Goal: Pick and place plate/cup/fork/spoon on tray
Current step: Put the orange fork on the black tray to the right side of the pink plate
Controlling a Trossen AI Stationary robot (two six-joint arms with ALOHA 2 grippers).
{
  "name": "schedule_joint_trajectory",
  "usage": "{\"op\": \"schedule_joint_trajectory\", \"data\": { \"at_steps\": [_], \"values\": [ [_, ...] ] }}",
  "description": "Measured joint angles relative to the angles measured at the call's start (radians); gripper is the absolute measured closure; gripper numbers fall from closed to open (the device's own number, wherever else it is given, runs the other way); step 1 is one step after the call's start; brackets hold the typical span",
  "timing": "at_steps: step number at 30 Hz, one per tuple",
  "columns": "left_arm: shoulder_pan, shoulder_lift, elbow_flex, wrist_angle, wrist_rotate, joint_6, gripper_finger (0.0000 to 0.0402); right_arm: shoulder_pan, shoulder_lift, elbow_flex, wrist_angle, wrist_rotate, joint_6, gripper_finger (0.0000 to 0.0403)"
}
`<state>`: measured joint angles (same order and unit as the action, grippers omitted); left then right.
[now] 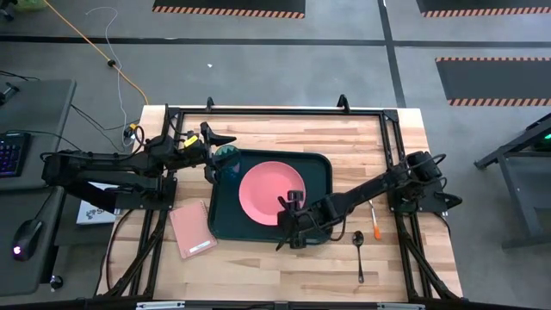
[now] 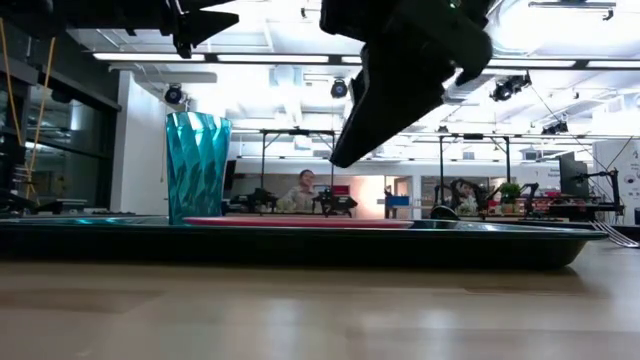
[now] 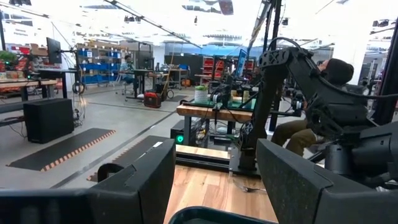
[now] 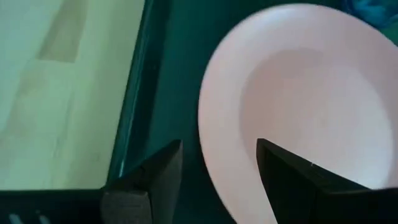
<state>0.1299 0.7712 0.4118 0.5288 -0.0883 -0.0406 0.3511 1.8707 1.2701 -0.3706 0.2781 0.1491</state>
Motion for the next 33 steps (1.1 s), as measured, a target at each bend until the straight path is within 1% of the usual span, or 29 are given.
{"op": "schedule_joint_trajectory", "data": {
  "at_steps": [3, 6, 9, 11, 13, 15, 17, 19, 22, 24, 27, 33],
  "values": [
    [0.0, 0.0, 0.0, -0.001, 0.0, 0.0, 0.0188, 0.001, -0.03, 0.0, -0.114, 0.009, 0.014, 0.0206],
    [0.0, 0.0, 0.0, -0.003, 0.0, 0.0, 0.0188, 0.011, -0.084, 0.0, -0.301, 0.045, 0.132, 0.0206],
    [0.001, 0.0, 0.0, -0.007, 0.0, 0.0, 0.0188, 0.041, -0.155, -0.038, -0.454, 0.118, 0.318, 0.0206],
    [0.001, 0.0, 0.0, -0.007, 0.0, 0.0, 0.0188, 0.069, -0.215, -0.107, -0.501, 0.157, 0.475, 0.0206],
    [0.001, 0.0, 0.0, -0.007, 0.0, 0.0, 0.0188, 0.097, -0.281, -0.197, -0.54, 0.161, 0.679, 0.0206],
    [0.001, 0.0, 0.0, -0.004, 0.0, 0.0, 0.0188, 0.122, -0.35, -0.298, -0.558, 0.121, 0.924, 0.0206],
    [0.001, 0.0, 0.0, 0.002, 0.0, 0.0, 0.0188, 0.142, -0.416, -0.4, -0.565, 0.047, 1.146, 0.0206],
    [0.001, 0.0, 0.0, 0.009, 0.0, 0.0, 0.0188, 0.159, -0.474, -0.495, -0.564, -0.017, 1.316, 0.0206],
    [0.0, 0.0, 0.0, 0.017, 0.0, 0.0, 0.0188, 0.174, -0.55, -0.62, -0.572, -0.091, 1.517, 0.0206],
    [0.0, 0.0, 0.0, 0.016, 0.0, 0.0, 0.0188, 0.173, -0.591, -0.682, -0.571, -0.118, 1.602, 0.0206],
    [0.0, 0.0, 0.0, 0.017, 0.0, 0.0, 0.0188, 0.173, -0.631, -0.742, -0.571, -0.122, 1.677, 0.0206],
    [0.0, 0.0, 0.0, 0.016, 0.0, 0.0, 0.0188, 0.173, -0.626, -0.771, -0.543, -0.117, 1.691, 0.0206]
  ]
}}
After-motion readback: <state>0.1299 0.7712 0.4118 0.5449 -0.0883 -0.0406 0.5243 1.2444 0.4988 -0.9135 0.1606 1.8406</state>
